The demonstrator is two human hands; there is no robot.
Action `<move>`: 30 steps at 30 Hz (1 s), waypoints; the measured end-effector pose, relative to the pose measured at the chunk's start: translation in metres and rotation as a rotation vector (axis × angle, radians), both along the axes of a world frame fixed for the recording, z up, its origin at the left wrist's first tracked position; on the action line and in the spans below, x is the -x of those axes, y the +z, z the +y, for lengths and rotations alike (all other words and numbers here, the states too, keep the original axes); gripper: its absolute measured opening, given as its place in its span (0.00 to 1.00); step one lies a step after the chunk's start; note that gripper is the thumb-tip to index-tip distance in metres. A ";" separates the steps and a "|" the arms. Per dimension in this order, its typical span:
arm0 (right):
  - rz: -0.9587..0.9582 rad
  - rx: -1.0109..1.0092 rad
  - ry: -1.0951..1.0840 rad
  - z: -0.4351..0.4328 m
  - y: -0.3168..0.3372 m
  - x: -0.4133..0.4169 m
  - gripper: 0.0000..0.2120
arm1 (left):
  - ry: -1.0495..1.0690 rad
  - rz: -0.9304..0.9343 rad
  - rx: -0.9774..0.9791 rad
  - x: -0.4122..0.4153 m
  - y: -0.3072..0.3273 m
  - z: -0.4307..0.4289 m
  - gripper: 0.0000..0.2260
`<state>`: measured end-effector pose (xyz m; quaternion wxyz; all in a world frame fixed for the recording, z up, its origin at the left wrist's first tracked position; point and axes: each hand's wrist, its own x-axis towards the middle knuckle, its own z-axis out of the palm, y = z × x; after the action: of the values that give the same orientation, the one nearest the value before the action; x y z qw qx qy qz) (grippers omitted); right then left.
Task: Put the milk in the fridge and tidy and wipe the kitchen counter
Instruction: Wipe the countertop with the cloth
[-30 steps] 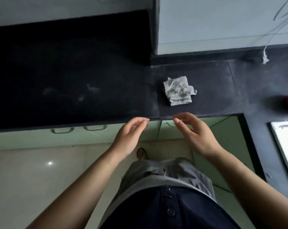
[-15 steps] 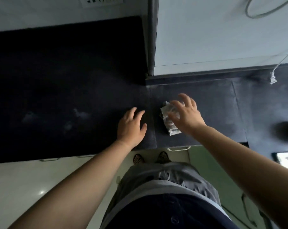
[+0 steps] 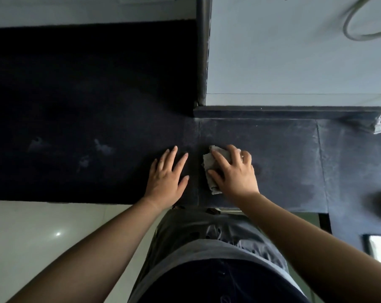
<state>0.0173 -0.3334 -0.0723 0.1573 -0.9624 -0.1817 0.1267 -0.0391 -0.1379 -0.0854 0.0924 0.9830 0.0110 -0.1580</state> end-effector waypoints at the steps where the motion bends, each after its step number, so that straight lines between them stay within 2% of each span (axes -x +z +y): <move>1: -0.001 -0.013 0.013 0.001 -0.001 -0.001 0.24 | 0.001 0.002 0.007 0.000 0.001 0.000 0.27; 7: 0.085 -0.133 -0.031 0.006 0.009 -0.012 0.23 | -0.008 0.067 0.069 -0.005 0.014 0.008 0.26; 11: 0.117 -0.202 -0.008 0.027 0.019 -0.005 0.22 | -0.030 0.000 0.100 0.001 0.025 0.027 0.25; 21: 0.073 -0.312 0.028 0.171 0.030 0.007 0.21 | 0.138 -0.133 0.176 0.047 0.038 0.166 0.23; 26: -0.025 -0.244 -0.092 0.258 0.020 0.007 0.20 | 0.119 -0.106 0.162 0.071 0.042 0.260 0.22; 30: -0.073 -0.038 -0.224 0.308 0.005 0.028 0.19 | 0.036 -0.074 0.118 0.085 0.034 0.319 0.22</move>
<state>-0.0109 -0.0256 -0.0672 0.1819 -0.9775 -0.0812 0.0695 -0.1243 0.1807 -0.0514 0.1535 0.9807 0.0161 -0.1200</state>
